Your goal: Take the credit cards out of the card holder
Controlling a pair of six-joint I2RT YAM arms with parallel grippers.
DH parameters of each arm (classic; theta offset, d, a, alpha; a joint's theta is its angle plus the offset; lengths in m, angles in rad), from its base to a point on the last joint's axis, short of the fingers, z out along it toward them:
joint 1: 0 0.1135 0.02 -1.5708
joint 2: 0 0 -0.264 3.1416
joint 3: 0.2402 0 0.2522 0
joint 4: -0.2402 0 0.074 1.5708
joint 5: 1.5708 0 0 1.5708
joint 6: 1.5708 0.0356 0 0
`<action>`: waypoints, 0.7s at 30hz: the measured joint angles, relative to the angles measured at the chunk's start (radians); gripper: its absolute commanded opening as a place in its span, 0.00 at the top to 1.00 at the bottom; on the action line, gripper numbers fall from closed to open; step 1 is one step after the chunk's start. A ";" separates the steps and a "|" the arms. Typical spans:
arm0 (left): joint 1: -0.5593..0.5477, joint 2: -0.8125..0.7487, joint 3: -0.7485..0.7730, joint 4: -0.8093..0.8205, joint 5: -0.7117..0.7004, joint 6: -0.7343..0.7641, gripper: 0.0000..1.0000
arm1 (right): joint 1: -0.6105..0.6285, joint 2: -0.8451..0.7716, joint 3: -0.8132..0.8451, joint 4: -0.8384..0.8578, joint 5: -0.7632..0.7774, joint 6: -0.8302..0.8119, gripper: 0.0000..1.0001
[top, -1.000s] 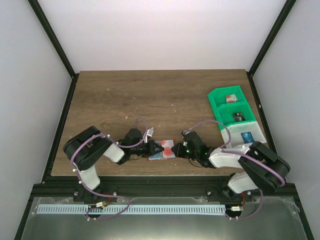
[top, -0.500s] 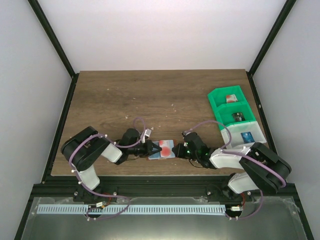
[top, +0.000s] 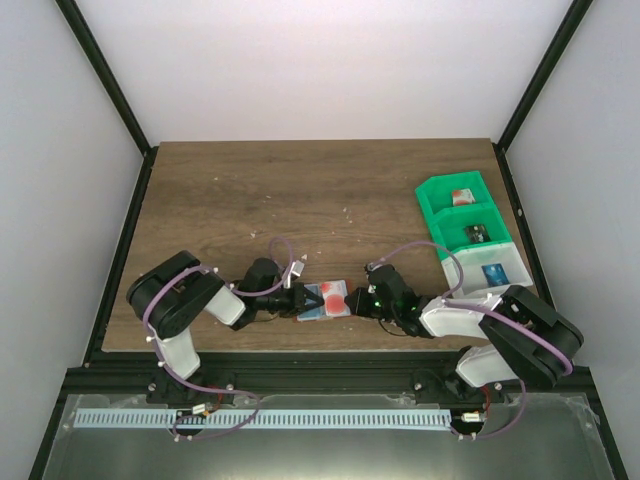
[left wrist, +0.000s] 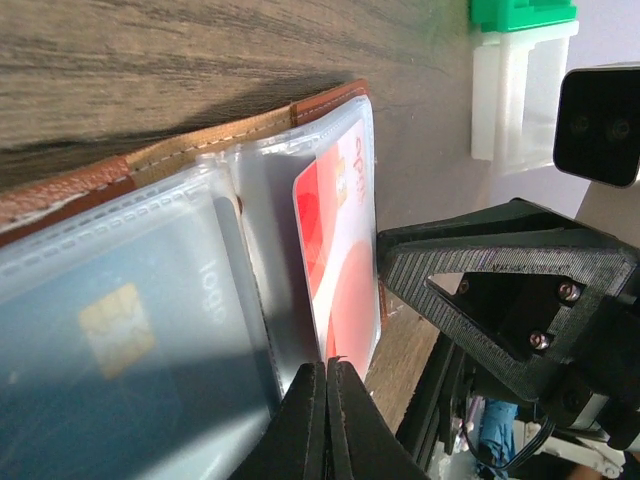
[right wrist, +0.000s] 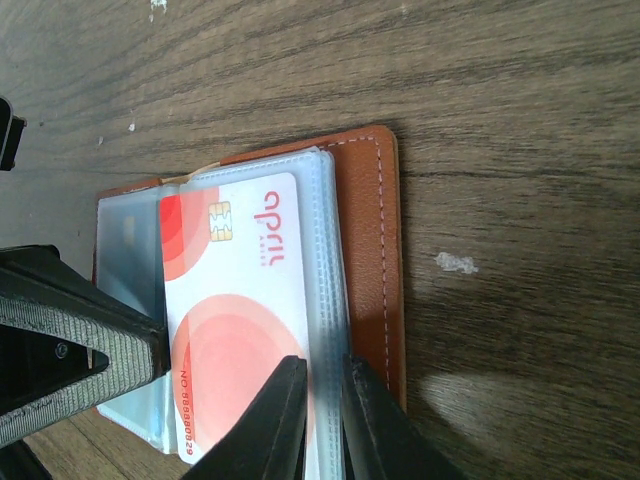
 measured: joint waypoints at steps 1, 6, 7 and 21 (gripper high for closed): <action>0.000 0.001 0.000 0.003 0.002 -0.001 0.93 | 0.000 0.000 0.000 0.000 0.000 0.000 0.87; 0.000 0.002 0.001 0.001 0.001 -0.001 0.80 | 0.000 0.000 0.000 0.000 0.000 0.000 0.88; 0.000 0.002 0.003 0.002 0.000 -0.003 0.78 | 0.000 0.000 0.000 0.000 -0.001 0.000 0.88; -0.016 0.022 0.026 0.004 -0.039 -0.016 0.83 | 0.000 0.015 0.000 0.023 -0.016 0.000 0.88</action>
